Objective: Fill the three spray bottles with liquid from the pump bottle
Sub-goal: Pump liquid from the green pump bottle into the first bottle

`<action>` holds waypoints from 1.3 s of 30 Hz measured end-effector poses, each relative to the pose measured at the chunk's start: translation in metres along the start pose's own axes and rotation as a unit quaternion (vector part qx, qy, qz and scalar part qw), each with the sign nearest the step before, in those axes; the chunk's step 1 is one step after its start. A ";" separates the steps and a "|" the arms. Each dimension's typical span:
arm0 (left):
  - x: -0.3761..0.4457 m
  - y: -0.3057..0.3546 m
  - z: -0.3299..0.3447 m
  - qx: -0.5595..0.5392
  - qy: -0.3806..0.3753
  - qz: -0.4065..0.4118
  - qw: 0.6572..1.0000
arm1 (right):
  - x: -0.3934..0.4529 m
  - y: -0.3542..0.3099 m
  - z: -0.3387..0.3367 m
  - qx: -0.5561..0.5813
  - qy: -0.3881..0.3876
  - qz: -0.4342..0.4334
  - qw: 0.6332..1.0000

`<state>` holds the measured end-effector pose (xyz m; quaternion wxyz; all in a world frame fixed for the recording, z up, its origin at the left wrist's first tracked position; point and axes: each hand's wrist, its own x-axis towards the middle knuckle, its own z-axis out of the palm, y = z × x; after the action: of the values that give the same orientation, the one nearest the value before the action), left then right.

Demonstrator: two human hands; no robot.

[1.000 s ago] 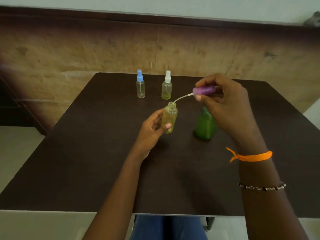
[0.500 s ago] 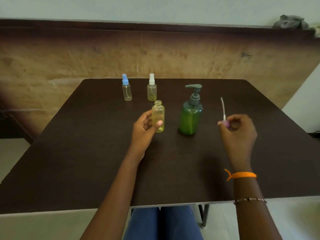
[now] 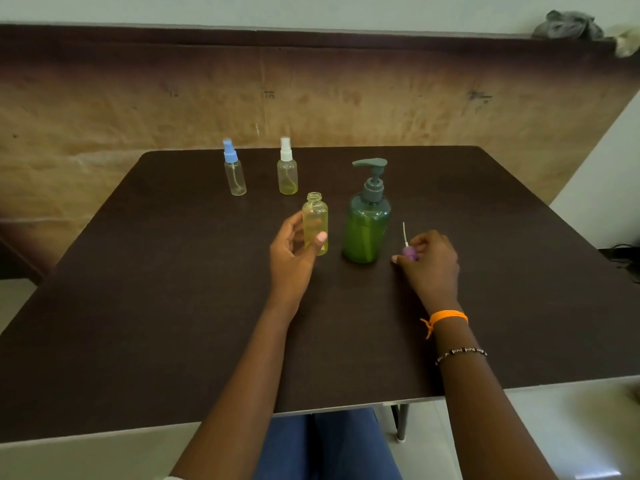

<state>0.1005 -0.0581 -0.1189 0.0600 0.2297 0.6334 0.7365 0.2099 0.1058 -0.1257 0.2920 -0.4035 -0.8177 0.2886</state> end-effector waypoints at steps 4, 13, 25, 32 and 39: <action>0.000 -0.002 0.002 0.009 -0.017 0.007 1.000 | 0.000 0.003 -0.010 0.018 0.001 -0.003 1.000; 0.000 -0.004 0.007 0.024 -0.055 0.015 0.998 | 0.001 -0.029 -0.018 0.159 -0.097 -0.086 0.979; 0.001 -0.003 0.007 0.018 -0.067 0.023 0.997 | -0.003 -0.052 0.004 0.152 -0.110 -0.137 0.973; -0.004 -0.001 0.005 0.019 -0.060 0.024 0.998 | -0.025 -0.036 -0.016 0.159 -0.109 -0.124 0.973; -0.018 0.012 0.002 -0.021 -0.069 0.018 0.997 | -0.038 -0.024 -0.031 0.179 -0.122 -0.105 0.971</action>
<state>0.1199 -0.0660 -0.1123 0.0948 0.2900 0.6075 0.7334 0.2392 0.0692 -0.0971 0.2862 -0.2185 -0.8199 0.4452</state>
